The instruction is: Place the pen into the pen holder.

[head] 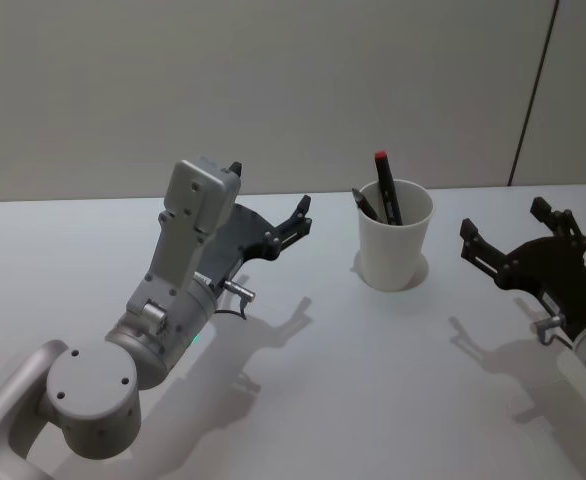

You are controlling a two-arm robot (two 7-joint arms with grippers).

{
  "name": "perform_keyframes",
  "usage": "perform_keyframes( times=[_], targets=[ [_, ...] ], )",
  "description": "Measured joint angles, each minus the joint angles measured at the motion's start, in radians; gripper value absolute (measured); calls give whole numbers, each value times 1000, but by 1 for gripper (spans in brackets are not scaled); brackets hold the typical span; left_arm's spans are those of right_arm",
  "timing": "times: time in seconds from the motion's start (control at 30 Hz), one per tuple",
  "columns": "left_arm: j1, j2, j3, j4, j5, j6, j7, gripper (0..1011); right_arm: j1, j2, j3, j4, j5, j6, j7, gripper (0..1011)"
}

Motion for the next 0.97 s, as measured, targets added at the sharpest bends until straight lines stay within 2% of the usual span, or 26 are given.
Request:
perform_keyframes(
  times=[0.97],
  targets=[
    [0,0,0,0,0,0,0,1001,0,0,0,0,0,0,0,1001]
  ],
)
